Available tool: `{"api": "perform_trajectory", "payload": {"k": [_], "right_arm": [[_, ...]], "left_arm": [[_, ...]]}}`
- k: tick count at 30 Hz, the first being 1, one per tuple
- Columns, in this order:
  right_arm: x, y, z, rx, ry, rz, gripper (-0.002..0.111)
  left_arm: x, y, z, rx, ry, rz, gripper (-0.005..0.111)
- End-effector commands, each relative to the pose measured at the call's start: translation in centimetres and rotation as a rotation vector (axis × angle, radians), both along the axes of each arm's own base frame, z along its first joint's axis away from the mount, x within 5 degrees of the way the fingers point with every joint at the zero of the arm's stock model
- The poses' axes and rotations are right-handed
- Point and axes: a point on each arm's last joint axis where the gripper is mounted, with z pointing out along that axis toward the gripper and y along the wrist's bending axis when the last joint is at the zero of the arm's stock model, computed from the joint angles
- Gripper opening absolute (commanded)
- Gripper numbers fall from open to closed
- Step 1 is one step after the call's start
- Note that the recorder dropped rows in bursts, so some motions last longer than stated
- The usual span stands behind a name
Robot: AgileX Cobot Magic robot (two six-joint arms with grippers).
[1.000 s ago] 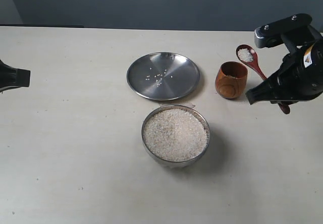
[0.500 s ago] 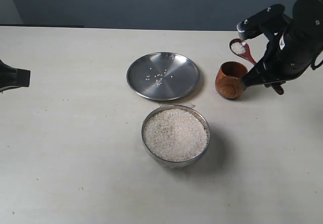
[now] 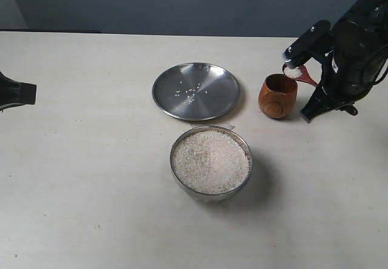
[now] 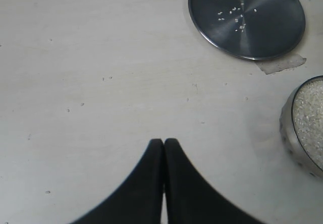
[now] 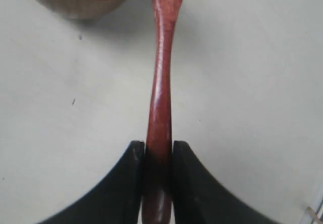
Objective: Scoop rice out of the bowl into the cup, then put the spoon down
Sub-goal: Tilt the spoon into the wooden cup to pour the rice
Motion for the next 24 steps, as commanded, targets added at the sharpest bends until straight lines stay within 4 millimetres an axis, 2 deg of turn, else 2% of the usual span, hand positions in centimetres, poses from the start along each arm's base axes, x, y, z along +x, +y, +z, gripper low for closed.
{"api": "perform_trajectory", "payload": {"k": [1,7,17,24], "right_arm": [[0.0,1.2,-0.4,-0.102,0.016,0.084,-0.001],[0.0,0.8,-0.3,-0.23,0.011,0.075,-0.001],[-0.1,0.3,-0.1,-0.279,0.027,0.063,-0.001],[-0.4,1.4,0.0,-0.301,0.015,0.108,-0.001]], "left_arm": [[0.1,-0.1,0.2,-0.003,-0.011,0.0,0.0],[0.1,-0.1,0.2,-0.003,-0.011,0.0,0.0],[0.1,-0.1,0.2,-0.003,-0.011,0.0,0.0],[0.1,-0.1,0.2,-0.003,-0.011,0.0,0.0]]}}
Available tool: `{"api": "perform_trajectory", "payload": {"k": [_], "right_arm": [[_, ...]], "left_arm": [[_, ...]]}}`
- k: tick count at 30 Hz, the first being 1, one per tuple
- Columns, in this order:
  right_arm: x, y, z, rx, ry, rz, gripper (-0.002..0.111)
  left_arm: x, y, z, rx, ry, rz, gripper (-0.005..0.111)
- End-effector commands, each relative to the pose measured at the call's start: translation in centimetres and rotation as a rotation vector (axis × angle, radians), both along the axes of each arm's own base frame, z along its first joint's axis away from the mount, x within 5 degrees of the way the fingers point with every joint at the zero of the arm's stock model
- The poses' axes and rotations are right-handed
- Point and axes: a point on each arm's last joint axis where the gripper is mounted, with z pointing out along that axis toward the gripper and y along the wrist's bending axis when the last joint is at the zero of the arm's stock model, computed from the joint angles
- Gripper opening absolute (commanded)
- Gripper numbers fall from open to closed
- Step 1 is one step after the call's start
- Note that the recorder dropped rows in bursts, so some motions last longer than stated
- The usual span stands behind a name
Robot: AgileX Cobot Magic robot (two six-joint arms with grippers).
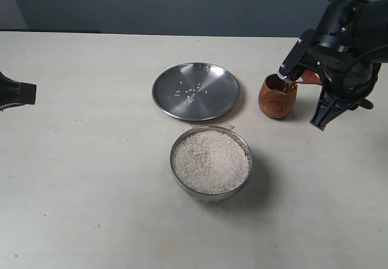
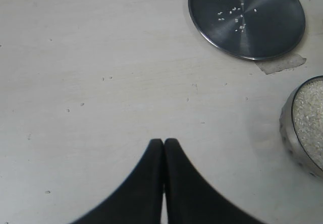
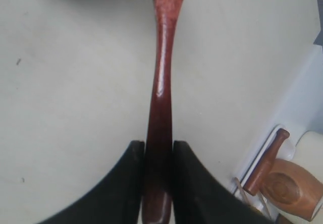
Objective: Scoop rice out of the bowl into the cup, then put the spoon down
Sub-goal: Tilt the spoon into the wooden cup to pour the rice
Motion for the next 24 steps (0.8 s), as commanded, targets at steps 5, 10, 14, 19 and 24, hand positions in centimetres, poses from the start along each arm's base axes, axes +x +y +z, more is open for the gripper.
{"api": "perform_trajectory", "payload": {"k": [5,10,14,19,24], "right_arm": [[-0.2,1.3,0.39,-0.043,-0.018,0.066,-0.001],[-0.18,0.96,0.64,-0.093,-0.019,0.067,-0.001],[-0.18,0.82,0.74,-0.114,-0.02,0.066,-0.001],[-0.18,0.8,0.75,-0.116,-0.02,0.066,-0.001],[-0.17,0.77,0.8,-0.126,-0.018,0.071,-0.001]], "left_arm": [[0.13,-0.06,0.18,-0.003,-0.011,0.0,0.0],[0.13,-0.06,0.18,-0.003,-0.011,0.0,0.0],[0.13,-0.06,0.18,-0.003,-0.011,0.0,0.0],[0.13,-0.06,0.18,-0.003,-0.011,0.0,0.0],[0.13,-0.06,0.18,-0.003,-0.011,0.0,0.0]]}}
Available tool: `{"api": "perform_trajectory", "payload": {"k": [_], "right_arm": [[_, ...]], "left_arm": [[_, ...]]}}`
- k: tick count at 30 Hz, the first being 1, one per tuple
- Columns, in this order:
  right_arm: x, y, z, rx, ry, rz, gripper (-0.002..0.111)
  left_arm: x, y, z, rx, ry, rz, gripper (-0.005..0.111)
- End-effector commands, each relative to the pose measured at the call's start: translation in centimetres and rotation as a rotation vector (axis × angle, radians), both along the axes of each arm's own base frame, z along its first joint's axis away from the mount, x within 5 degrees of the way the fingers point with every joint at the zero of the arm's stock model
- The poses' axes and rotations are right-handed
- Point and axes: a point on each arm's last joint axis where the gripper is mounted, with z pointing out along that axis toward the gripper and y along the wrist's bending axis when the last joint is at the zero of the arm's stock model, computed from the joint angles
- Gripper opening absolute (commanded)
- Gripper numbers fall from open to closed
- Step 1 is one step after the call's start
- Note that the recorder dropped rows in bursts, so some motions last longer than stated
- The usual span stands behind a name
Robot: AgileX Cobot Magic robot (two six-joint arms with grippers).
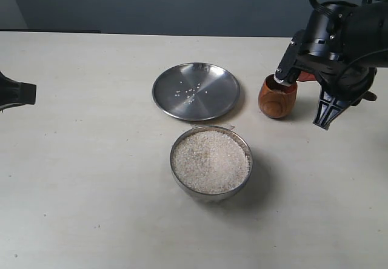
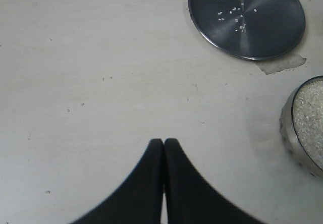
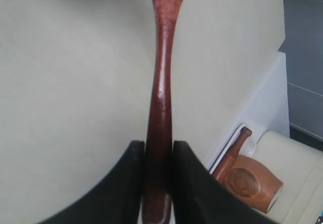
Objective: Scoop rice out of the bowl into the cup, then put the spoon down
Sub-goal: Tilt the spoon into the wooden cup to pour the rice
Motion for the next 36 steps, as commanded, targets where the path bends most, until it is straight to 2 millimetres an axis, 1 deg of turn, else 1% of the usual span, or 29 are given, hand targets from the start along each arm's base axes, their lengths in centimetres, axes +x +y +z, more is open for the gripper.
{"api": "perform_trajectory", "payload": {"k": [1,9,16,20,23,30,36], "right_arm": [[0.1,0.0,0.2,-0.016,-0.007,0.007,-0.001],[0.1,-0.1,0.3,-0.031,-0.006,0.007,-0.001],[0.4,0.0,0.8,-0.024,-0.02,-0.004,-0.001],[0.3,0.1,0.7,-0.023,0.014,0.015,-0.001],[0.2,0.5,0.7,-0.03,0.019,0.036,-0.001],[-0.2,2.1,0.9,-0.065,0.002,0.113,-0.001],[-0.4,1.9,1.0,-0.086,0.013,0.093,-0.001]], "left_arm": [[0.1,-0.1,0.2,-0.003,-0.011,0.0,0.0],[0.1,-0.1,0.2,-0.003,-0.011,0.0,0.0],[0.1,-0.1,0.2,-0.003,-0.011,0.0,0.0],[0.1,-0.1,0.2,-0.003,-0.011,0.0,0.0],[0.1,-0.1,0.2,-0.003,-0.011,0.0,0.0],[0.1,-0.1,0.2,-0.003,-0.011,0.0,0.0],[0.1,-0.1,0.2,-0.003,-0.011,0.0,0.0]]}}
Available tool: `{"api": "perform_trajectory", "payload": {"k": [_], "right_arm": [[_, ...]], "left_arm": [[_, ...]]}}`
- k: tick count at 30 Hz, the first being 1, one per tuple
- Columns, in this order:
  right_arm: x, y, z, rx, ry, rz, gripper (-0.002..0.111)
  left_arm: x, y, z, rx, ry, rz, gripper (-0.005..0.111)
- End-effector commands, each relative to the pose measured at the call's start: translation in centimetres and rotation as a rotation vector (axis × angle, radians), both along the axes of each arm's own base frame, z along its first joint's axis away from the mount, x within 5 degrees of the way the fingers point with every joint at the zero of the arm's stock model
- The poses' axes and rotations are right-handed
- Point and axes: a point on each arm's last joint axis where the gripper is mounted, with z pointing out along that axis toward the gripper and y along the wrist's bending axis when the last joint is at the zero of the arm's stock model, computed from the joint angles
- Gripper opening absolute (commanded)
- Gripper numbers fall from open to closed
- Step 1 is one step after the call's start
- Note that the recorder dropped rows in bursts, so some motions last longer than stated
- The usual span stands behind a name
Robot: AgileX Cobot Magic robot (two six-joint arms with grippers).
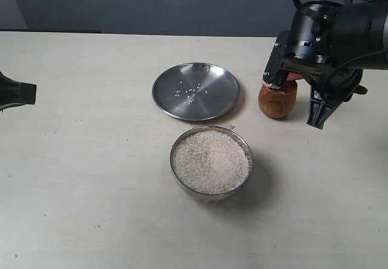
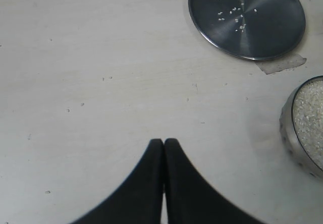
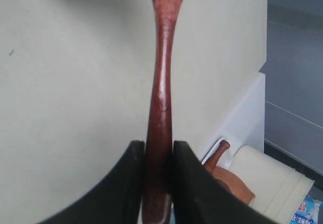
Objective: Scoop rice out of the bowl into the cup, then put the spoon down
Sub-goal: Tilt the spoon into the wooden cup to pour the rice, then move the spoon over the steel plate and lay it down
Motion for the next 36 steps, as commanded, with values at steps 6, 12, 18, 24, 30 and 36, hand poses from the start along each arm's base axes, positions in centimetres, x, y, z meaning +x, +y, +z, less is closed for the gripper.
{"api": "perform_trajectory", "payload": {"k": [6,12,18,24,30,36], "right_arm": [[0.2,0.1,0.4,0.03,-0.048,-0.054,-0.001],[0.7,3.2,1.1,0.439,-0.053,-0.151,-0.001],[2.1,7.2,2.7,0.897,-0.081,-0.192,-0.001],[5.3,9.7,1.6,0.946,-0.048,-0.237,-0.001],[8.0,11.7,-1.3,0.947,-0.003,-0.238,-0.001],[9.2,12.5,-5.3,0.911,0.047,-0.267,-0.001]], "left_arm": [[0.1,-0.1,0.2,-0.003,-0.011,0.0,0.0],[0.1,-0.1,0.2,-0.003,-0.011,0.0,0.0],[0.1,-0.1,0.2,-0.003,-0.011,0.0,0.0],[0.1,-0.1,0.2,-0.003,-0.011,0.0,0.0],[0.1,-0.1,0.2,-0.003,-0.011,0.0,0.0],[0.1,-0.1,0.2,-0.003,-0.011,0.0,0.0]]}}
